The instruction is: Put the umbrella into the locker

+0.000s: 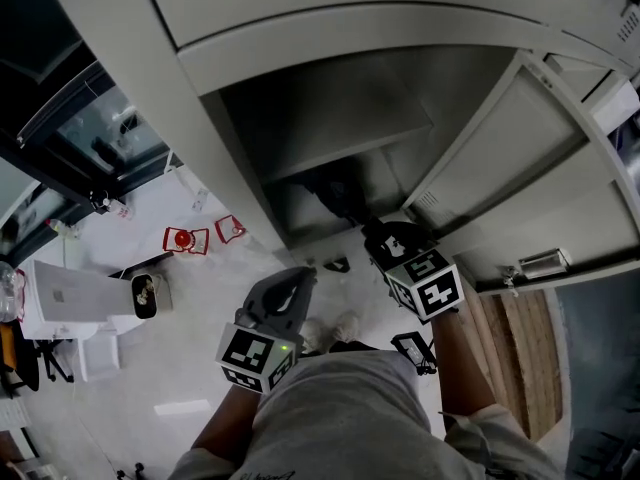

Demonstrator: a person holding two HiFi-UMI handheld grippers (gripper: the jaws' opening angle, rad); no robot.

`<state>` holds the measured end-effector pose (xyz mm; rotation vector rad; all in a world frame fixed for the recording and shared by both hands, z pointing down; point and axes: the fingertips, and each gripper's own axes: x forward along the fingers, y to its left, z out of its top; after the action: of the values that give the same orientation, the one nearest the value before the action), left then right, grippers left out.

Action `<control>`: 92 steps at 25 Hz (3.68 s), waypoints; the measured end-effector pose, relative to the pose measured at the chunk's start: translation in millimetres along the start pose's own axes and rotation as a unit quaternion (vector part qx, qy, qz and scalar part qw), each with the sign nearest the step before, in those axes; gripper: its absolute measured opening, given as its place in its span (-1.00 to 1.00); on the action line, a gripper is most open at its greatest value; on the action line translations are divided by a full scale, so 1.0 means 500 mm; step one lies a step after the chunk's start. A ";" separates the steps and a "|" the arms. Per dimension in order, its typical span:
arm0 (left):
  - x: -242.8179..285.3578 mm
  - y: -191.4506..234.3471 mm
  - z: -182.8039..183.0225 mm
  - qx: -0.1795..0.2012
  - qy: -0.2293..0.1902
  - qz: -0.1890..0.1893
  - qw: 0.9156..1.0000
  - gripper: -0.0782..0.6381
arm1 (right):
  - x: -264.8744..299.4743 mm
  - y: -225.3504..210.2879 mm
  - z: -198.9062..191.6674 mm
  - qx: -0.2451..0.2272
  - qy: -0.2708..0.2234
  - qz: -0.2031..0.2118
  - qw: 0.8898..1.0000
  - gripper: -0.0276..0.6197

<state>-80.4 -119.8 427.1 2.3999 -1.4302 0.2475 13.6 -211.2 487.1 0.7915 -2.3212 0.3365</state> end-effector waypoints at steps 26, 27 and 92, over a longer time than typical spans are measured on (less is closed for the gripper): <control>-0.012 0.090 0.009 -0.024 -0.007 0.064 0.998 -0.74 | 0.146 -0.043 0.095 -0.036 0.015 0.010 0.999 -0.29; -0.012 0.092 0.010 -0.024 -0.008 0.064 0.998 -0.74 | 0.151 -0.044 0.100 -0.038 0.015 0.011 0.999 -0.29; 0.040 -0.048 0.024 0.024 0.001 -0.043 0.999 -0.74 | -0.090 0.019 0.002 0.058 -0.122 -0.029 0.990 -0.82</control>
<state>-49.8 -130.1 417.8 2.4924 -1.3294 0.2665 34.3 -183.8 456.6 1.0039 -2.5168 0.3698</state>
